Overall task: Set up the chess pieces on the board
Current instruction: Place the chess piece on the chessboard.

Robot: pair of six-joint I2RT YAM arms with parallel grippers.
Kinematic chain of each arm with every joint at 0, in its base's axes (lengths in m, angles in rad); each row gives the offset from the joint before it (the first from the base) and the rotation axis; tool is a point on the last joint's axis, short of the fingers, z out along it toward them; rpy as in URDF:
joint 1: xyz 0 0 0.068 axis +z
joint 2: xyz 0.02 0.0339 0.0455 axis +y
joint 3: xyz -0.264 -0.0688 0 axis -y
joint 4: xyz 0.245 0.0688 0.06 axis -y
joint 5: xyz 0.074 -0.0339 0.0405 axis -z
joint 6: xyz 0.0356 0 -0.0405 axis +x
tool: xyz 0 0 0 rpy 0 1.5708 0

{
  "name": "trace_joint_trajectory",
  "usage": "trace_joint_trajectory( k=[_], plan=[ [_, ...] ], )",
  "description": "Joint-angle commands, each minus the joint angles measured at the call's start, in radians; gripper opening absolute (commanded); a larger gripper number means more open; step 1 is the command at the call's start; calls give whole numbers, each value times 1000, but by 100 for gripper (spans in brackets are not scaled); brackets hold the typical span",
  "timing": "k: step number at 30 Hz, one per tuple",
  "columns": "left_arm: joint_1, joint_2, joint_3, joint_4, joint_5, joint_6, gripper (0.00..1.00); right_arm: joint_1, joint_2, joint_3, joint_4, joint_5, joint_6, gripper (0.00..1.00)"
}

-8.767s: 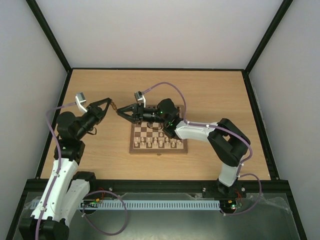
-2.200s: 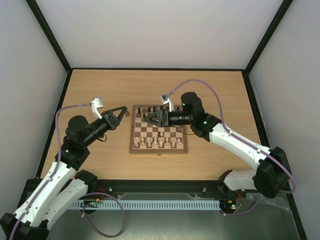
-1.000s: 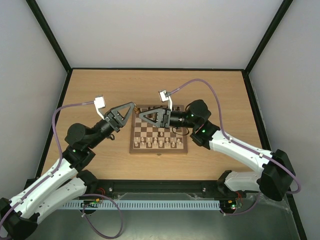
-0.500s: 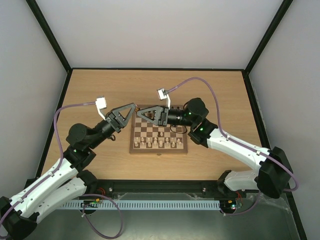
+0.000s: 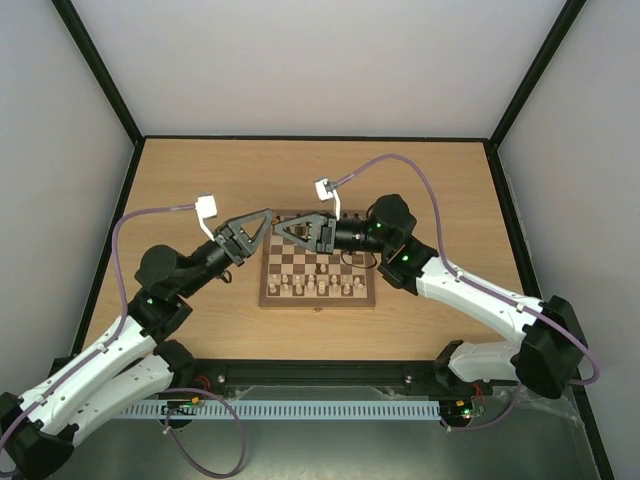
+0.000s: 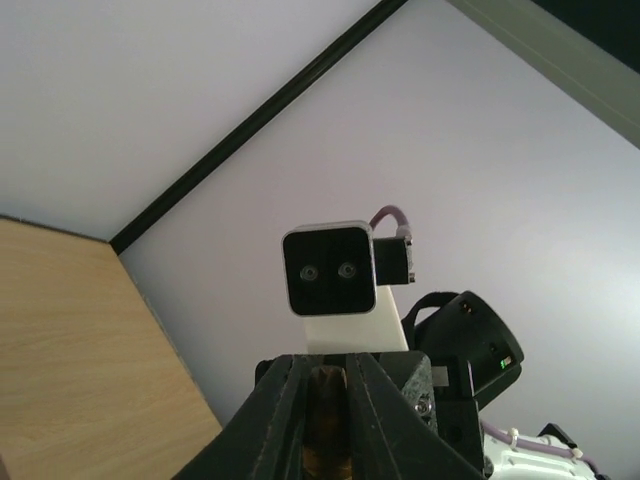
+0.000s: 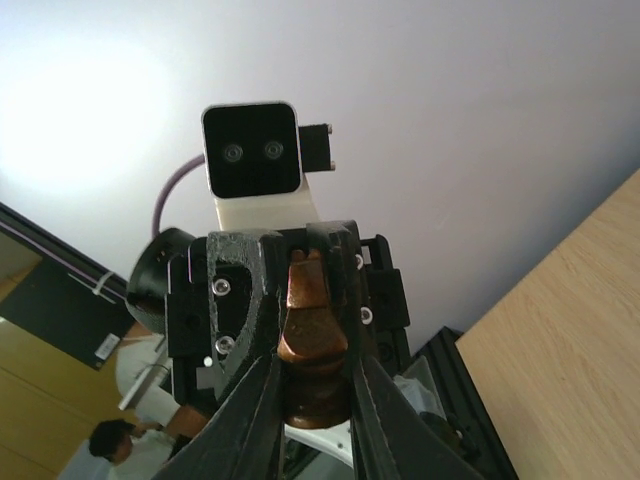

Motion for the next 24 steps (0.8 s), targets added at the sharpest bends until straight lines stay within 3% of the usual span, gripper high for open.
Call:
trace_joint_trajectory(
  k=[1,5,10,13,17,24],
  plan=[
    [-7,-32,39,-84,18,22,19,8,-71,40,-148,-12,-112,15],
    [-7,-69,57,-197,34,34,29,8,-141,38,-314,-15,-202,15],
    [-7,-146,127,-459,73,94,47,8,-223,66,-620,-18,-345,15],
    [-7,-163,166,-580,166,113,49,8,-226,95,-810,-57,-426,14],
    [-7,-173,119,-607,358,95,51,13,-203,87,-1014,-112,-511,14],
    [-8,-227,20,-665,578,101,60,49,-240,-2,-1170,-128,-579,15]
  ],
)
